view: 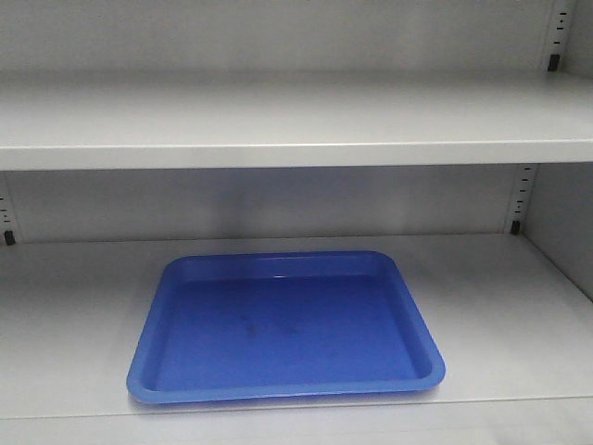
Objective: Pick beaker and place in left cabinet
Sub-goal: 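Extend the right gripper and lower the beaker onto the blue tray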
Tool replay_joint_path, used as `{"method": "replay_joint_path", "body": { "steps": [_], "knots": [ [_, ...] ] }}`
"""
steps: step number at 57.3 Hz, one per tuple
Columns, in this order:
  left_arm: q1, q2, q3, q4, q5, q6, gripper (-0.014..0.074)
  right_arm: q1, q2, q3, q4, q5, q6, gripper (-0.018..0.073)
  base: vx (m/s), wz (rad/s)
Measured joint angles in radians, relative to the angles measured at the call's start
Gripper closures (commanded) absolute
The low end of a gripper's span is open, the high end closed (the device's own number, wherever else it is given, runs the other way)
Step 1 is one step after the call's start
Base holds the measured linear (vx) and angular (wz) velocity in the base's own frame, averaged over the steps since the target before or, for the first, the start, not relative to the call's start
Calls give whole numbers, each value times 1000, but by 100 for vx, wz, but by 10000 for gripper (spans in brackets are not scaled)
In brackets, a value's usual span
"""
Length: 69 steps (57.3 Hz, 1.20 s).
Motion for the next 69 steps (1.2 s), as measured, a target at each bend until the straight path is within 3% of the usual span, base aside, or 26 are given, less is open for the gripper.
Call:
{"method": "replay_joint_path", "body": {
  "steps": [11,19,27,49,59,69],
  "knots": [
    [0,0,0,0,0,0,596,0,6,0,0,-29,0,565,0,0],
    [0,0,0,0,0,0,596,0,104,0,-25,-209,-1,565,0,0],
    [0,0,0,0,0,0,596,0,336,-31,-45,-404,-3,565,0,0],
    [0,0,0,0,0,0,596,0,1075,-417,80,-769,-90,565,0,0],
    [0,0,0,0,0,0,596,0,1318,-597,84,-837,-90,564,0,0],
    [0,0,0,0,0,0,596,0,1420,-686,84,-812,-90,555,0,0]
  ]
}}
